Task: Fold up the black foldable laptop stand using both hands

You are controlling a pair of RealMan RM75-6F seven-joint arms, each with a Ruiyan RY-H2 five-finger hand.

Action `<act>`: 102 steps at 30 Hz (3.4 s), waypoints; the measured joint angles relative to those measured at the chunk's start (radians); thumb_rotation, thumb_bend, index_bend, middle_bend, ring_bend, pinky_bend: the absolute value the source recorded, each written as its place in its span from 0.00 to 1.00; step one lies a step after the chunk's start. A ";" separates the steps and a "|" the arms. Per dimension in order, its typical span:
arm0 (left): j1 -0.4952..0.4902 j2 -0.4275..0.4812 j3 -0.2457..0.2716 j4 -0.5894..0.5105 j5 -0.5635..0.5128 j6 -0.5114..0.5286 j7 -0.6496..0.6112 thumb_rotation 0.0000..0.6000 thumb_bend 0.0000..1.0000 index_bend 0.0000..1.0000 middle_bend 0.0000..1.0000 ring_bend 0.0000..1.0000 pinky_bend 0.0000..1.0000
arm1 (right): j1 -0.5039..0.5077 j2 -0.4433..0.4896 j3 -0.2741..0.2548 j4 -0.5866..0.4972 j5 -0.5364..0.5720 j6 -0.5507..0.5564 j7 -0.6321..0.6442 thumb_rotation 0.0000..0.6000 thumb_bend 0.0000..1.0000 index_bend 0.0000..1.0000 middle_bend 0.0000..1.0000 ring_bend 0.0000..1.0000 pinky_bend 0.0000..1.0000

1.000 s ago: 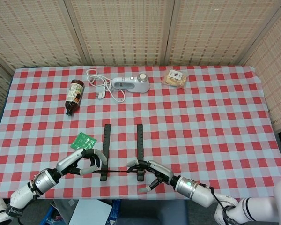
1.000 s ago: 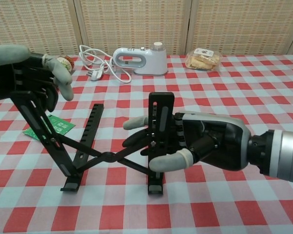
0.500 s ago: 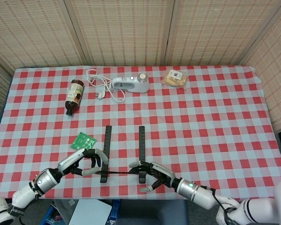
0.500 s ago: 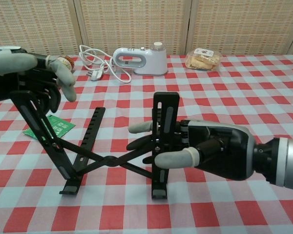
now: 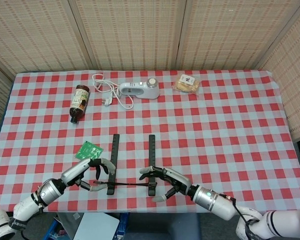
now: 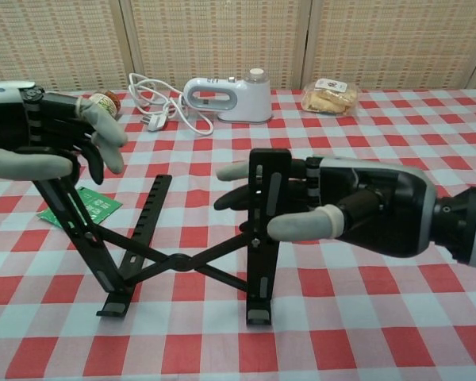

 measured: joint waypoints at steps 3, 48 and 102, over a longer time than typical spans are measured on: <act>-0.001 -0.005 0.005 0.009 0.010 -0.002 0.039 0.99 0.24 0.32 0.35 0.34 0.54 | 0.008 0.053 0.013 -0.036 -0.004 0.011 -0.021 1.00 0.10 0.20 0.27 0.07 0.09; 0.101 -0.219 -0.038 0.061 -0.207 -0.123 0.836 1.00 0.29 0.48 0.34 0.34 0.53 | 0.014 0.115 0.062 -0.051 0.036 -0.005 -0.028 1.00 0.10 0.20 0.27 0.07 0.09; 0.122 -0.199 -0.053 0.018 -0.250 -0.147 0.963 0.92 0.36 0.47 0.34 0.34 0.53 | 0.010 0.106 0.037 -0.034 0.012 0.005 -0.011 1.00 0.10 0.20 0.27 0.07 0.09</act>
